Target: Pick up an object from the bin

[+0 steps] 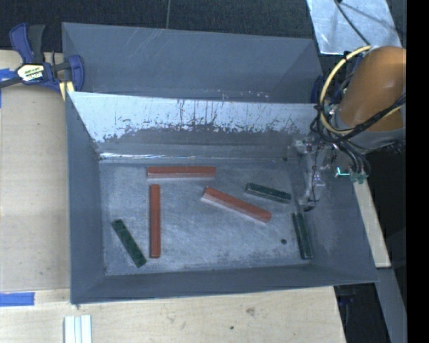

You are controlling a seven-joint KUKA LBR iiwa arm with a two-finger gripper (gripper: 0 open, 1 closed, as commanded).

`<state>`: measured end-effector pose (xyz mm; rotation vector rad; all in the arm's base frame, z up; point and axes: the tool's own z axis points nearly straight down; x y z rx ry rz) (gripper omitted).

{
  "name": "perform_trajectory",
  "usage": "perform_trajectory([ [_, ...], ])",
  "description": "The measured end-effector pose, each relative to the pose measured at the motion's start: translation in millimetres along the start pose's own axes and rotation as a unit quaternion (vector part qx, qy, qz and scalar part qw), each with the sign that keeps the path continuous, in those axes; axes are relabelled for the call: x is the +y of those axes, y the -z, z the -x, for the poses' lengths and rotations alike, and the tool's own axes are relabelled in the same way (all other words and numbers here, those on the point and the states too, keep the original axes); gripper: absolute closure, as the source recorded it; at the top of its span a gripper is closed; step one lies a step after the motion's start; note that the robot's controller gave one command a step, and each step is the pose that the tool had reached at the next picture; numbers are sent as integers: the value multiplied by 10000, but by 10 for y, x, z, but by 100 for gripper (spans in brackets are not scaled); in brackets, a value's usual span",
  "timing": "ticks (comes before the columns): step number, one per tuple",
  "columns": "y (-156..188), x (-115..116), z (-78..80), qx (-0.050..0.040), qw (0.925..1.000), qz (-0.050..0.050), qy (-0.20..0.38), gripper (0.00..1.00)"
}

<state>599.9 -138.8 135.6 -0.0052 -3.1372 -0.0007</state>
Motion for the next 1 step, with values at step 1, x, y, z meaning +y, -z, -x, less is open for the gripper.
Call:
perform_trajectory([
  [1, -675, 442, 21, -11, 9922, 6, 1249, 0],
])
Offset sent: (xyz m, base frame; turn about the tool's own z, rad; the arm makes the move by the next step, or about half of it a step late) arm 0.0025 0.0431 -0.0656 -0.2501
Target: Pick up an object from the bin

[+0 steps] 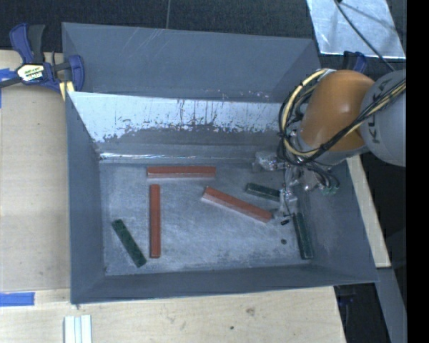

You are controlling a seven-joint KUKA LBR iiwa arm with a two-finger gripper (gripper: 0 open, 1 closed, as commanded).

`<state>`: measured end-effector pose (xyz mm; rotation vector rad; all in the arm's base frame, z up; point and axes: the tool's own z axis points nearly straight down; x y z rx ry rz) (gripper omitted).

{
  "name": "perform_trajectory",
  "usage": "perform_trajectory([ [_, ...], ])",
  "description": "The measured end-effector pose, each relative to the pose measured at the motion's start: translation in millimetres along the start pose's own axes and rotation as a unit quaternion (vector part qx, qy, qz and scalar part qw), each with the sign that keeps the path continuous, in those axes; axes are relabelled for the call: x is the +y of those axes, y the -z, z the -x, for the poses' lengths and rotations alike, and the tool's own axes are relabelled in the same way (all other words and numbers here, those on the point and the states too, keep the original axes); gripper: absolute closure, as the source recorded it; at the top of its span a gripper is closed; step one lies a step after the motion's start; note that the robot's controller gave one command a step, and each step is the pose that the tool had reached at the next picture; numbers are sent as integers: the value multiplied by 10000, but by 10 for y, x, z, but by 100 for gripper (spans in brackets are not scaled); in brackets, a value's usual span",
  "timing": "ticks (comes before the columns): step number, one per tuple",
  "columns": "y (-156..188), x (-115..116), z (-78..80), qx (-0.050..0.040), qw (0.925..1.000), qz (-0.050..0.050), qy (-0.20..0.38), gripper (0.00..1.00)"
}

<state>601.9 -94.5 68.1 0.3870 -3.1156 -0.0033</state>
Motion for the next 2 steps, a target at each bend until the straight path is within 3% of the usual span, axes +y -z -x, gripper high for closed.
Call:
perform_trajectory([
  [1, 24, -18, 10, -20, 10000, -16, 0, 100],
  [2, 1669, 234, -318, -51, 9823, -37, 1874, 100],
])
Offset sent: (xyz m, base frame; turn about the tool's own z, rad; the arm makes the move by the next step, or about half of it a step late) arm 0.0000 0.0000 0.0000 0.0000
